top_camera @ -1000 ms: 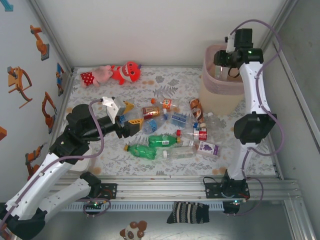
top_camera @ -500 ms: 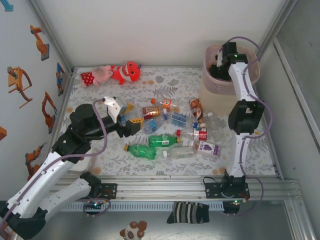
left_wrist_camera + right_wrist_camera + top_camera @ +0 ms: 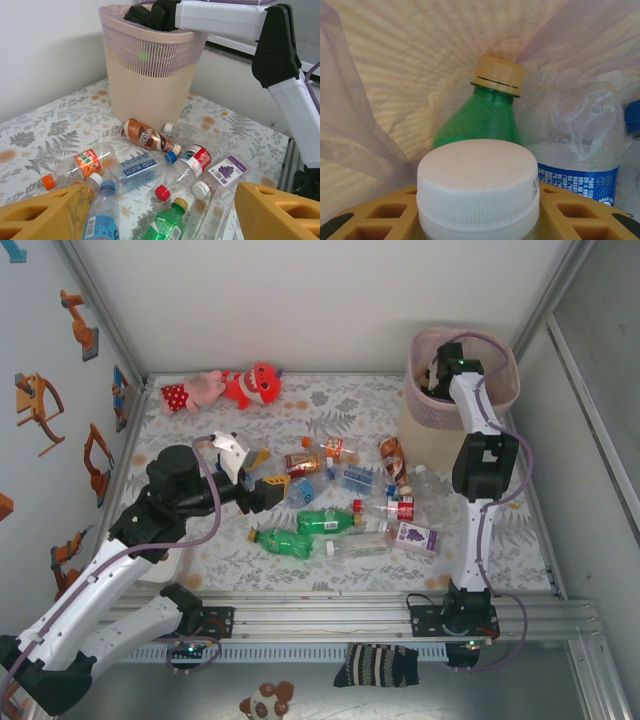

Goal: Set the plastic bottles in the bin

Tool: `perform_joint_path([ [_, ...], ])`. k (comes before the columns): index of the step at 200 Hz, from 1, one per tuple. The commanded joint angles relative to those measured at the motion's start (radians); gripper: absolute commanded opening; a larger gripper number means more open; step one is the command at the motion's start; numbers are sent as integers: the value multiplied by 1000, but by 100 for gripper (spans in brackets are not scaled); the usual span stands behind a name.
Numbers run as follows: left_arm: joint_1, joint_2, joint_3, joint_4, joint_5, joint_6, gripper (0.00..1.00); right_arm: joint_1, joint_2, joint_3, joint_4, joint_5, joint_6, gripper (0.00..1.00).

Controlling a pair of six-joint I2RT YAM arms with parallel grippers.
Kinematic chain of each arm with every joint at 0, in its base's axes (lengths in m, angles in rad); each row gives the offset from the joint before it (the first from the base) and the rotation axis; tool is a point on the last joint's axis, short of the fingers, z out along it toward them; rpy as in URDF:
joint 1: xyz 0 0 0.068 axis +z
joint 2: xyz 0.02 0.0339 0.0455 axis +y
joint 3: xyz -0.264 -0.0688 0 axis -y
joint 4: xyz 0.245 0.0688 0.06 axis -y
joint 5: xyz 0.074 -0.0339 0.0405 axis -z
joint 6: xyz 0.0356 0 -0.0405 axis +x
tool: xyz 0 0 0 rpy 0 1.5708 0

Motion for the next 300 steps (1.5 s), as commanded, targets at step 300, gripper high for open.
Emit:
perform_joint_path([
  [300, 219, 256, 165, -356, -98, 98, 75, 17, -700, -72, -54, -9, -2, 62],
])
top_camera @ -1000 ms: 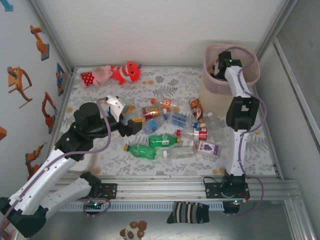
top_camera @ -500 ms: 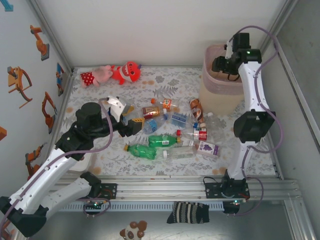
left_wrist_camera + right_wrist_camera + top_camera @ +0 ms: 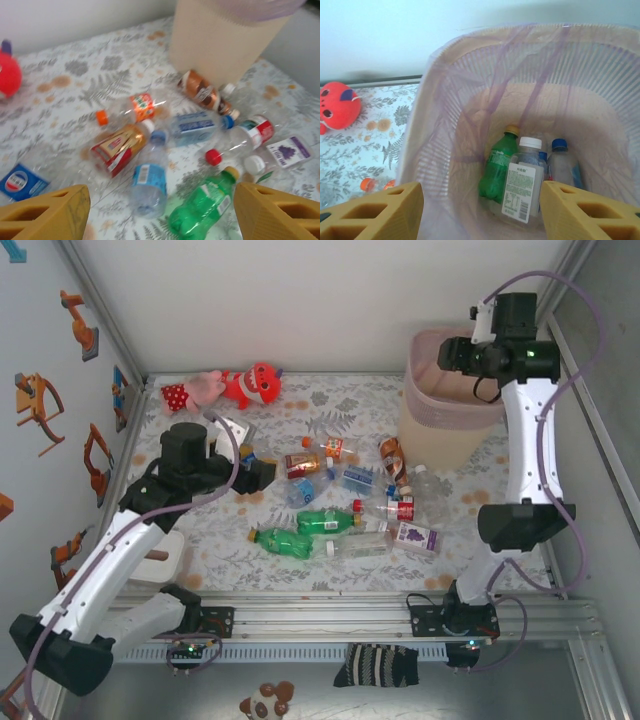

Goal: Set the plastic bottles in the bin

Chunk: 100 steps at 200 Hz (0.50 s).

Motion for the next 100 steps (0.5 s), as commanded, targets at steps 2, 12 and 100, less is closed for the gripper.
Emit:
perform_joint_path([
  [2, 42, 71, 63, -154, -32, 93, 75, 9, -88, -59, 11, -8, -12, 62],
  [12, 65, 112, 85, -198, -53, 131, 75, 10, -123, -95, 23, -9, -12, 62],
  [100, 235, 511, 168, -235, -57, 317, 75, 10, -298, -338, 89, -14, -21, 64],
])
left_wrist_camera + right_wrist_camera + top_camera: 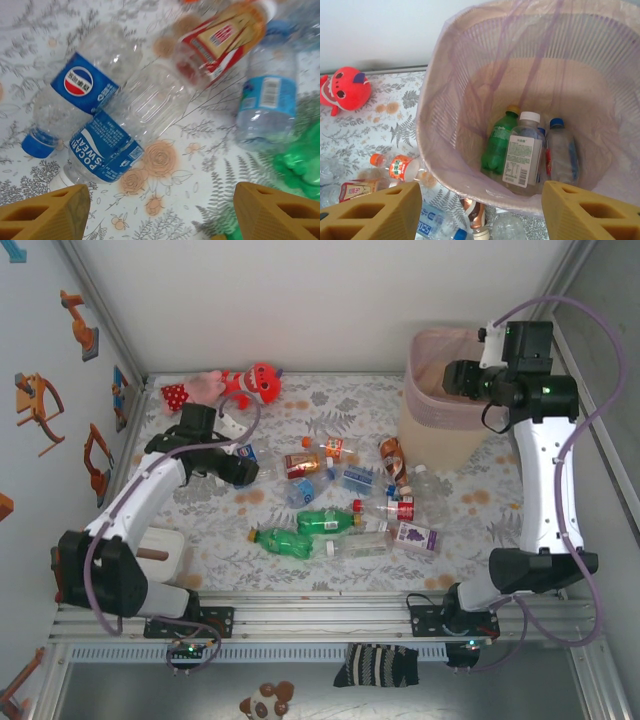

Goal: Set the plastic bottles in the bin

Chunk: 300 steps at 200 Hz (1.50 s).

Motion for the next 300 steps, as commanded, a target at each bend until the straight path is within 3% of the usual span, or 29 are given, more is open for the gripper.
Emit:
perform_joint_path([
  [1, 21, 96, 54, -9, 11, 59, 75, 5, -31, -34, 33, -11, -14, 64],
  [48, 24, 277, 143, -31, -55, 71, 79, 5, -43, -60, 30, -25, -17, 64],
  [132, 7, 399, 193, -73, -74, 81, 80, 5, -71, -92, 32, -46, -15, 64],
  [215, -81, 392, 107, -135, -165, -6, 80, 5, -114, -130, 33, -69, -4, 64],
  [300, -124, 322, -20, -127, -200, -111, 66, 4, -124, -142, 28, -91, 5, 64],
])
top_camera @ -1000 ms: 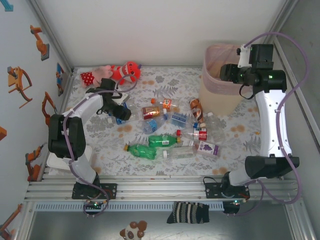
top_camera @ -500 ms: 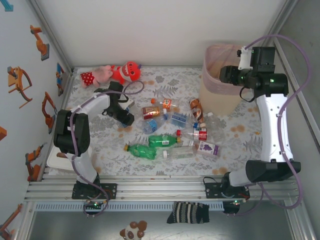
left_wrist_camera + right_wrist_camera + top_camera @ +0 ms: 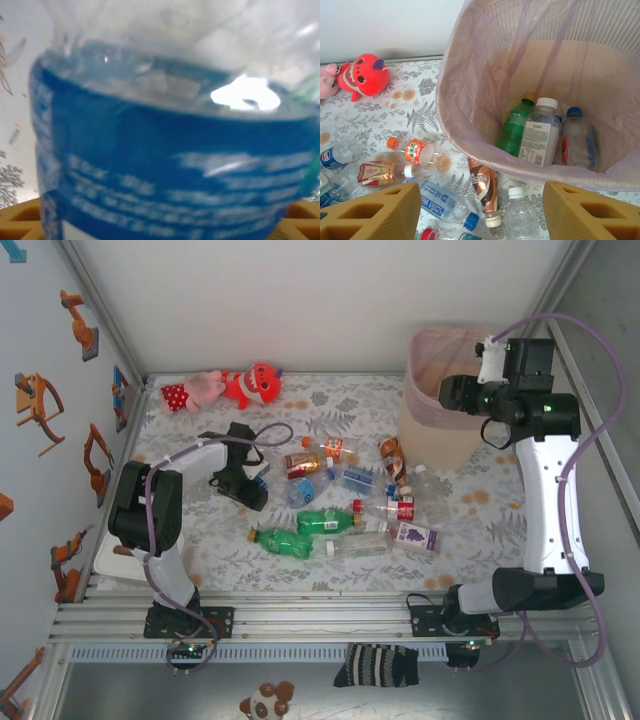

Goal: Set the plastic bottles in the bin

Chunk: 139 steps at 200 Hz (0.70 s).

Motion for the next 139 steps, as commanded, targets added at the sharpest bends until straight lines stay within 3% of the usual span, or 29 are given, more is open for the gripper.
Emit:
perform_joint_path([
  [1, -13, -53, -34, -33, -23, -47, 65, 4, -20, -13, 3, -16, 8, 64],
  [114, -24, -68, -54, -35, -47, -72, 28, 16, -15, -8, 6, -31, 15, 64],
  [139, -25, -95, -56, -47, -53, -77, 24, 17, -23, -5, 6, -30, 16, 65],
])
